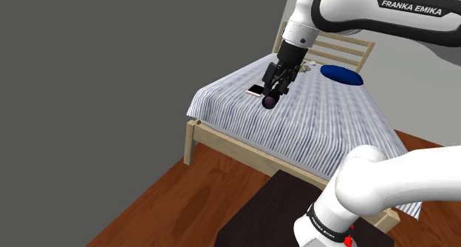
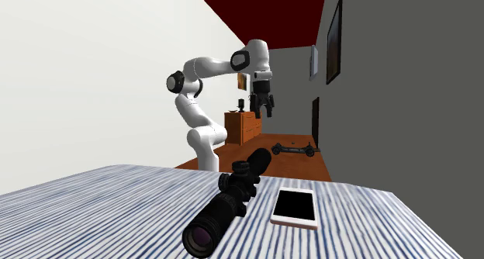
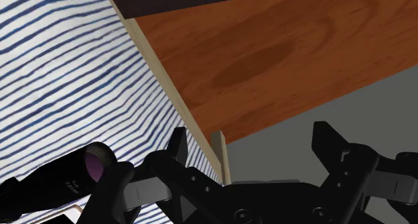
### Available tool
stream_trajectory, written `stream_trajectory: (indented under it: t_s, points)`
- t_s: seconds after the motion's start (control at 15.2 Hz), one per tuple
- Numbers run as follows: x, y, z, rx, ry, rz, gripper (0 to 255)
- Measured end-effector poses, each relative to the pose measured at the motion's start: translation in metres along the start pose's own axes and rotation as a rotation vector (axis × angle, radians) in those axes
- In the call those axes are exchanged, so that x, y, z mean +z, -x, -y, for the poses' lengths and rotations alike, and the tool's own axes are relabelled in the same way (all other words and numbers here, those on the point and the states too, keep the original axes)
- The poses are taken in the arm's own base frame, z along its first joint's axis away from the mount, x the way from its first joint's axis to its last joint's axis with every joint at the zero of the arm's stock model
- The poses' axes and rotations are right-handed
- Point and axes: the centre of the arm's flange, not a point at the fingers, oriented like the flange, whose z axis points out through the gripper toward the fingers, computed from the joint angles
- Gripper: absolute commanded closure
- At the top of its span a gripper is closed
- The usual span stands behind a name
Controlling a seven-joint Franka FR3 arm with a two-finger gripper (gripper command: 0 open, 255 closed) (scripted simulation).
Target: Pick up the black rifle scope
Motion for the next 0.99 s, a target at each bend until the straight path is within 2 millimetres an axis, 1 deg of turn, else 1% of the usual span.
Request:
stream_trajectory:
  t_s: [0.07, 0.13, 0.2, 0.33, 0.73, 0.99]
  points:
    - [0.000, 0.000, 0.000, 0.000, 0.000, 0.000, 0]
    - [0.002, -0.004, -0.005, 0.004, 0.001, 0.001, 0]
    - [0.001, -0.010, -0.013, 0.011, 0.004, 0.002, 0]
    - [0.005, -0.021, -0.031, 0.026, 0.009, 0.006, 0]
    - [0.015, -0.067, -0.096, 0.076, 0.027, 0.017, 0]
    - [0.019, -0.091, -0.140, 0.110, 0.039, 0.024, 0]
